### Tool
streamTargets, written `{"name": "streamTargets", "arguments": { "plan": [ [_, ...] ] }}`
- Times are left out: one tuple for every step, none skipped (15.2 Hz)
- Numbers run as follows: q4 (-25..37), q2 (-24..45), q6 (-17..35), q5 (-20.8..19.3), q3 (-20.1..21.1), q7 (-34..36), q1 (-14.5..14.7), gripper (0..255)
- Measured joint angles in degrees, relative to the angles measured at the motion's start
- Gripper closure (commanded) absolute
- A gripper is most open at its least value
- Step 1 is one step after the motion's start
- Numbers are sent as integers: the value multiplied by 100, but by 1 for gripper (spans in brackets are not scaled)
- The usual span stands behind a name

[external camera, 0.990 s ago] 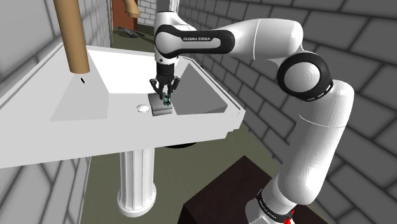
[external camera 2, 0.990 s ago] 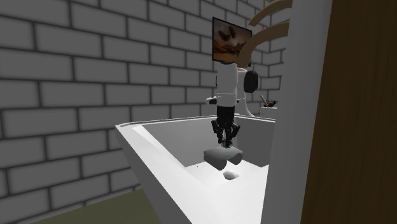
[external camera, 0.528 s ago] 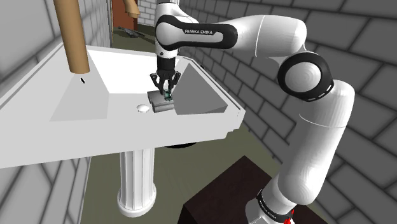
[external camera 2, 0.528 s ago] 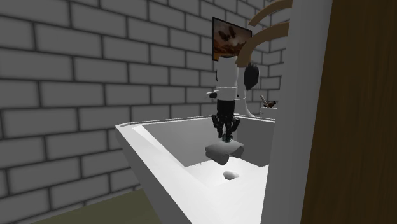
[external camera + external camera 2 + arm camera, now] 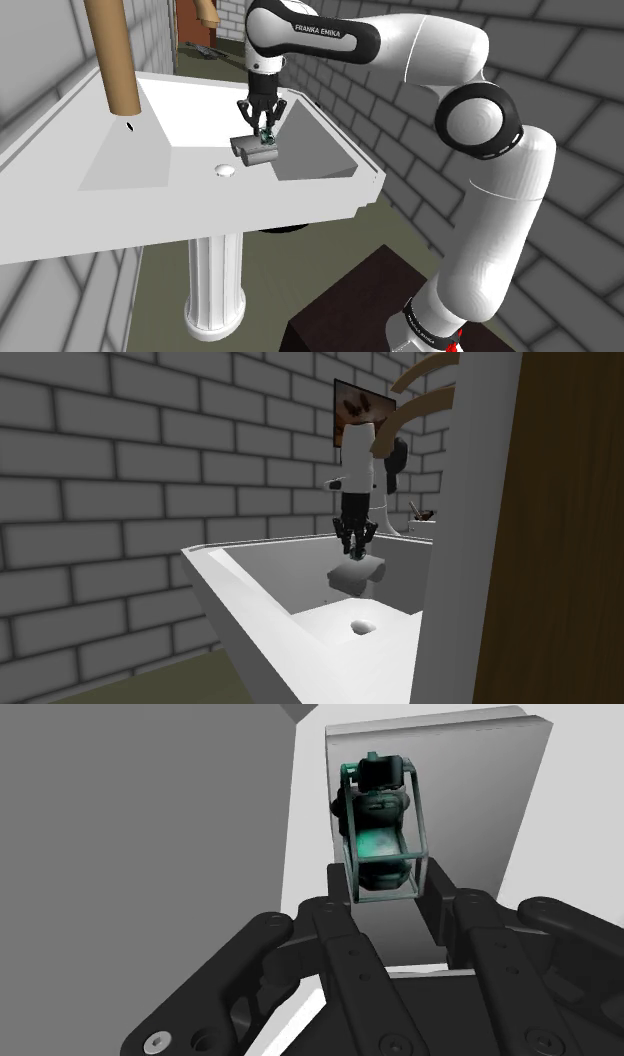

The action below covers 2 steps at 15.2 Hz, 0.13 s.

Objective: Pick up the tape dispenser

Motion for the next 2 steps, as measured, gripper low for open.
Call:
{"name": "streamTargets", "arguments": {
  "plan": [
    [87, 8, -78, -3, 2, 1, 7, 255],
    [163, 26, -138, -6, 3, 1, 13, 255]
  ]
}}
